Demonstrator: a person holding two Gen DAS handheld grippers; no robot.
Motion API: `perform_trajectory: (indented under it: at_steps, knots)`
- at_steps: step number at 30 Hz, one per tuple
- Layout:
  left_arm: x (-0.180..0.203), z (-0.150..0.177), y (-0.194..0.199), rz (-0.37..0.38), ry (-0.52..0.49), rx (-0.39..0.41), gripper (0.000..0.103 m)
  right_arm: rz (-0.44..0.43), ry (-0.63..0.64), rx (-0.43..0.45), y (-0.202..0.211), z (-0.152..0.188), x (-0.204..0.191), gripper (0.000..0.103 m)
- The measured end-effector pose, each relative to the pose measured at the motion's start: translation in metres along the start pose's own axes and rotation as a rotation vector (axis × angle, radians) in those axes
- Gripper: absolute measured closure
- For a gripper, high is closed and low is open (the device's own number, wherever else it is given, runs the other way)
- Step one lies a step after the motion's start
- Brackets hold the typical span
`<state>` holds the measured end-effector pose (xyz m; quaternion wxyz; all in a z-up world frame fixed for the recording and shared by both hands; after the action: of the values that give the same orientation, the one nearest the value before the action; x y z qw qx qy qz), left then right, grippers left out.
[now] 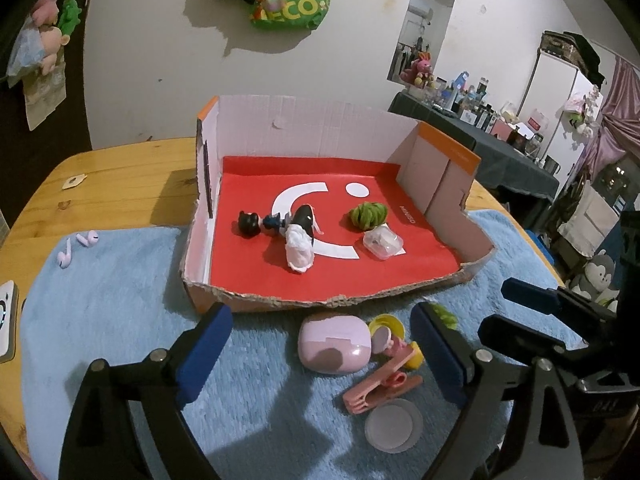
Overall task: Organize objects
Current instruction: 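Withdraw both open grippers from the box back over the mat items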
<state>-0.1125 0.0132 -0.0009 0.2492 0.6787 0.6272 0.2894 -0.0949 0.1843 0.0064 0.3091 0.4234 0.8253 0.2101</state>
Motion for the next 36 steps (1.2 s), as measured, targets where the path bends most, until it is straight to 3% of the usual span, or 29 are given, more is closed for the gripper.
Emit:
perform_trajectory:
  at_steps: [15,18,36]
  knots:
    - [0.005,0.015,0.003,-0.003,-0.013,-0.03,0.005,0.006,0.001,-0.009,0.0,0.01,-0.003,0.019]
    - [0.007,0.019,0.002,-0.008,-0.024,-0.038,0.005,0.006,0.002,-0.013,0.0,0.012,-0.004,0.01]
    - [0.003,0.032,-0.003,-0.029,-0.019,-0.07,0.005,0.01,0.005,-0.027,-0.007,0.021,-0.003,0.01]
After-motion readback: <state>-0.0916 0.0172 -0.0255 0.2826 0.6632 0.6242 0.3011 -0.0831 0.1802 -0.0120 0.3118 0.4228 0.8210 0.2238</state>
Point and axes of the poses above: each gripper's, at about its wrist camera, not at the fingertips, and y roughly against the way its jaws point, x to its right, z to its underside, the point moved 4 cm from there along -y, roughly the way its jaws point, and after that the axes turned 9 degrees about -z, right-handed, at the moved point
